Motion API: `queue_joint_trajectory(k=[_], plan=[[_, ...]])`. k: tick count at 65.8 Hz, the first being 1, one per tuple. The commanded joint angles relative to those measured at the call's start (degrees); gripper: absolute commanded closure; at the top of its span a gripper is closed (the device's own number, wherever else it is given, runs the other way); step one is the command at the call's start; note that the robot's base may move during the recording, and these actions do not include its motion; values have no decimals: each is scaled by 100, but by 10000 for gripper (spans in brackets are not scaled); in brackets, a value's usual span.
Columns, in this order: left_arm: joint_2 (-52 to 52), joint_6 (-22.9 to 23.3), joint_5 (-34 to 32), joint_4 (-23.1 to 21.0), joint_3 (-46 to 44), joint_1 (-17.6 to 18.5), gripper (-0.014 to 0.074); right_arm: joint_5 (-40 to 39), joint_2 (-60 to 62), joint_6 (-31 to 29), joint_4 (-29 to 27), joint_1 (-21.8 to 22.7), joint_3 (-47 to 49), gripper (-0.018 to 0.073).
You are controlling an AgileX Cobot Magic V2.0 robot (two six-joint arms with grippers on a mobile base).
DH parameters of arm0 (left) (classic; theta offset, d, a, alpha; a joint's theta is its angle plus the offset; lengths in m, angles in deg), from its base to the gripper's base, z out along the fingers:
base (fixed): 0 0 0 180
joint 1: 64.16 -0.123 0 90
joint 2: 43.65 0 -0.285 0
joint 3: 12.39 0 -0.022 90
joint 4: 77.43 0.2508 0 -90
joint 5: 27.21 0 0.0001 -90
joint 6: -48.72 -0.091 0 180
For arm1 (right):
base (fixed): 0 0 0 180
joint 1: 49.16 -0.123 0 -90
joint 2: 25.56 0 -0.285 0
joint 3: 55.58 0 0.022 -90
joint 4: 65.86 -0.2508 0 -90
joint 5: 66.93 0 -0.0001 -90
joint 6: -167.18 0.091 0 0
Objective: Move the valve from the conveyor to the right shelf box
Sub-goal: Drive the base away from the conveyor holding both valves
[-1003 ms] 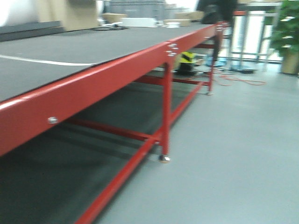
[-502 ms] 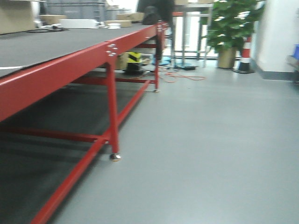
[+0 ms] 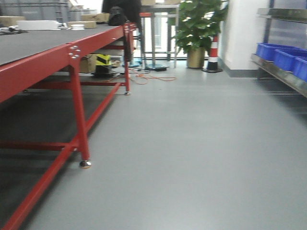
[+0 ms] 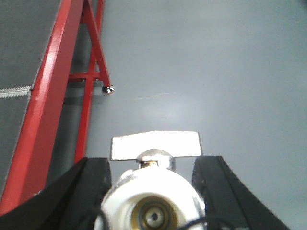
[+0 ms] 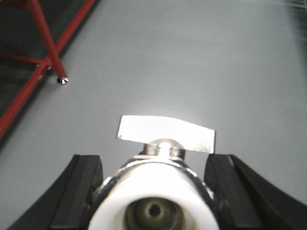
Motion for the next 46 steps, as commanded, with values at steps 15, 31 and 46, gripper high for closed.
queue_joint_trajectory(k=[15,31,46], plan=[[-55,28,-260,-60,-77,21,708,-384,57,-17,26,-4,107,711],[-55,28,-260,-60,-77,21,708,-384,57,-17,26,-4,107,711],[-55,28,-260,-60,-77,21,708,-384,57,-17,26,-4,107,711]])
